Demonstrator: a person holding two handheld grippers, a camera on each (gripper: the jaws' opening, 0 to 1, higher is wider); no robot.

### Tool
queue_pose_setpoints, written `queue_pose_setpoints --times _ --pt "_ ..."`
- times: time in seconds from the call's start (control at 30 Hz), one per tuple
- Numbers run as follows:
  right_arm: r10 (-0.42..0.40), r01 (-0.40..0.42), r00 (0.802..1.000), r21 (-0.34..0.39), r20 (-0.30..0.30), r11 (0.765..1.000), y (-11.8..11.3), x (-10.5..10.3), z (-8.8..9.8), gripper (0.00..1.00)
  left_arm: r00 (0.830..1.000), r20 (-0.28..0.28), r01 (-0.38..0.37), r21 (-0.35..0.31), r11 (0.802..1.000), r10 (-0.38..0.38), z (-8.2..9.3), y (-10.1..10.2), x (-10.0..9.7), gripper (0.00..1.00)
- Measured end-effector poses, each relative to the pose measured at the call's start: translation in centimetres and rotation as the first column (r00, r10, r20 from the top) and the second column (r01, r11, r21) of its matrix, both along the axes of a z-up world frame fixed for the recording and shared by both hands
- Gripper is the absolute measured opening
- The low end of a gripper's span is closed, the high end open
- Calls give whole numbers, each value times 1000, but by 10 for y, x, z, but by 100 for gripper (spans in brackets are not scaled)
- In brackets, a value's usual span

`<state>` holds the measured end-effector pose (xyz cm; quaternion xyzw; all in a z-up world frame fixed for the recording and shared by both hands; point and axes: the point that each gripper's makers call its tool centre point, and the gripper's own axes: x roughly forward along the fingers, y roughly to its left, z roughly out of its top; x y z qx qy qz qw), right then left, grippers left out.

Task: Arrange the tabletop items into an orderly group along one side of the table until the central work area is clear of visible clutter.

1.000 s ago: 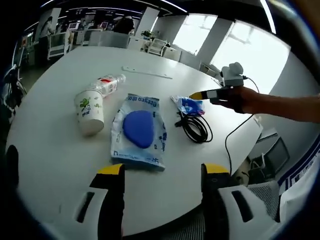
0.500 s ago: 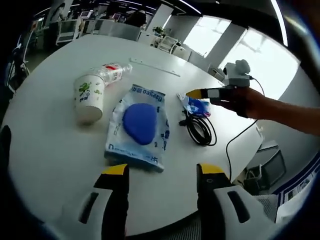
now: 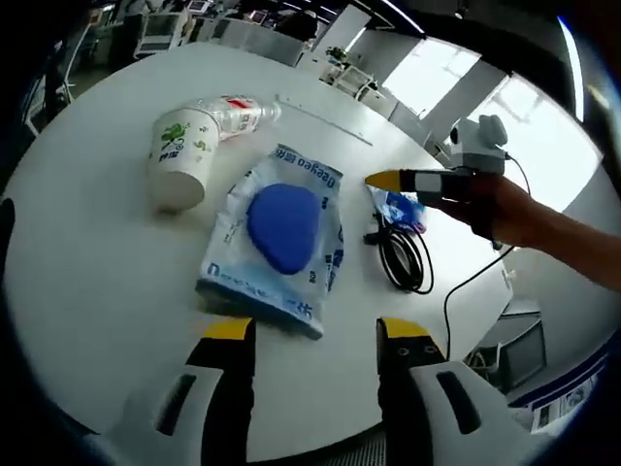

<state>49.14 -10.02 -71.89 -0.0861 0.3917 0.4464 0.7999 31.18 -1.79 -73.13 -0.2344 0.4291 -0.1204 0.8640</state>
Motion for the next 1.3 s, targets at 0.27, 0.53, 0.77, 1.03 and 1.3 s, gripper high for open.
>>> queue_pose_setpoints --times 0.27,0.53,0.77,1.03,1.3 --pt "21 -21 1000 0 -22 1000 10 8 -7 15 1000 -9 -14 6 1000 14 -4 -4 10 46" --pt "47 -47 998 -1 -37 999 24 17 -15 19 997 -40 -58 18 998 59 -10 2 12 36" --pt "79 -80 996 -17 -38 997 33 19 -22 19 994 -72 -87 11 996 87 -16 2 15 35" --pt "115 -117 993 -53 -33 992 32 24 -36 17 988 -104 -113 11 993 114 -24 1 17 26" --pt "107 -108 994 -58 -28 992 33 29 -40 12 980 -133 -152 -12 988 150 -28 0 15 16"
